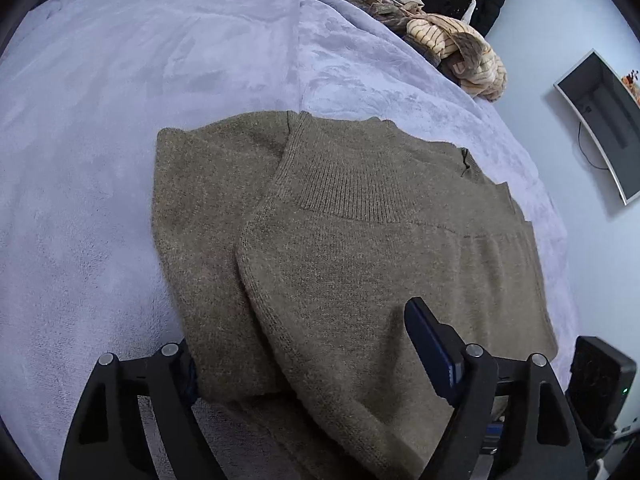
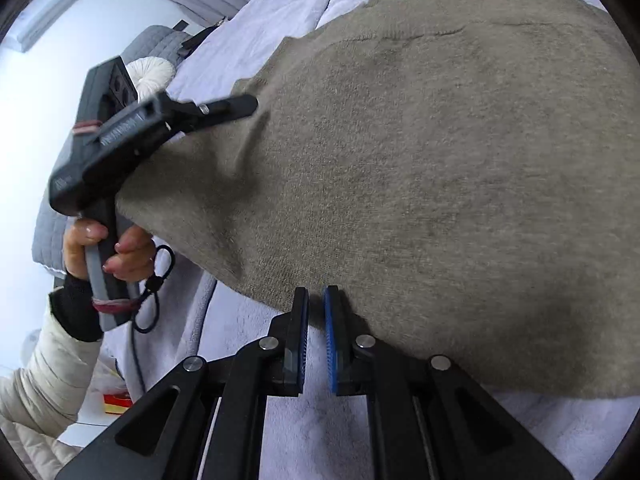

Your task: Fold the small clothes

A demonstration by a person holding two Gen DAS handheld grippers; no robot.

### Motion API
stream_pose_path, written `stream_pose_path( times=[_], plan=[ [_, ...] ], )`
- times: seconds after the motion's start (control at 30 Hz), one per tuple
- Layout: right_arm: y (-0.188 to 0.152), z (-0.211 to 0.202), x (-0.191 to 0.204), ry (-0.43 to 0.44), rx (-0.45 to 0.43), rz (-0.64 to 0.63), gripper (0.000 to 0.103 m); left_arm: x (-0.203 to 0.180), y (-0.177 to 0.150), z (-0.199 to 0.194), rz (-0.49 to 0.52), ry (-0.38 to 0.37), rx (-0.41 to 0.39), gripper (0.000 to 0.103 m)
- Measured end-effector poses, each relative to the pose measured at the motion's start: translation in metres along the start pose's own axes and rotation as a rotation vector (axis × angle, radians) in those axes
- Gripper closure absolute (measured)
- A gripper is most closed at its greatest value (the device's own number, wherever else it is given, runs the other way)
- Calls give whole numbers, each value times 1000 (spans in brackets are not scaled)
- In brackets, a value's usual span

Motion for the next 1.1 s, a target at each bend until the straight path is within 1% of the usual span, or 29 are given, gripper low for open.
stream_pose_path(
  times=[0.1, 0.23, 0.27, 0.33, 0.37, 0.4, 0.43, 0.5, 0.53, 0.63, 0.67, 0.7, 0.8, 0.83, 0.87, 0.97, 1.0, 1.1],
  plan=[
    [15, -19, -11, -58, -61, -6, 93, -1, -1, 0, 9, 25, -14, 22],
    [46, -40, -41, -103, -154, 77, 91, 0, 1, 1, 26, 86, -29, 50],
    [54, -42, -49, -126, -173, 82, 91, -1, 2, -1, 29, 96, -36, 55],
    [63, -35, -65, -162, -170, 88, 93, -4, 4, -3, 42, 127, -52, 73],
    [67, -28, -70, -172, -150, 93, 98, -4, 6, -4, 47, 150, -56, 74],
    [68, -19, -77, -169, -129, 97, 99, -4, 6, -5, 49, 163, -55, 75],
    [69, -14, -82, -153, -132, 103, 99, -5, 6, -6, 49, 175, -61, 79],
    [72, -12, -84, -139, -153, 112, 100, -10, 8, -10, 57, 188, -77, 81],
    [72, -12, -83, -139, -158, 104, 100, -16, 9, -15, 62, 180, -94, 82],
    [73, -11, -83, -123, -168, 93, 100, -43, 16, -28, 88, 164, -143, 82],
    [74, -11, -85, -106, -174, 103, 100, -57, 19, -34, 106, 157, -164, 82],
    [66, -13, -89, -92, -179, 111, 100, -69, 21, -38, 121, 150, -179, 82],
    [68, -17, -89, -38, -190, 126, 100, -118, 26, -47, 177, 102, -208, 82],
    [68, -19, -90, -20, -191, 132, 98, -135, 26, -48, 204, 93, -213, 82],
    [67, -25, -92, 0, -198, 139, 95, -157, 25, -46, 246, 81, -217, 82],
    [64, -49, -105, 10, -250, 166, 93, -210, 13, -29, 341, 54, -195, 82],
    [62, -57, -113, 29, -267, 187, 93, -223, 8, -20, 360, 49, -181, 83],
    [50, -74, -136, 95, -313, 262, 92, -259, -12, 19, 400, 21, -105, 82]
  ],
)
Point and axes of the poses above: each gripper's, at about its wrist camera, not at the fingertips, and z roughly the way its jaws point, x to its left, y to its top, the point moved 7 cm from there along z, roughly the way its jaws point, and after that the axes turned 10 degrees about -z, right-handed, at the moved point
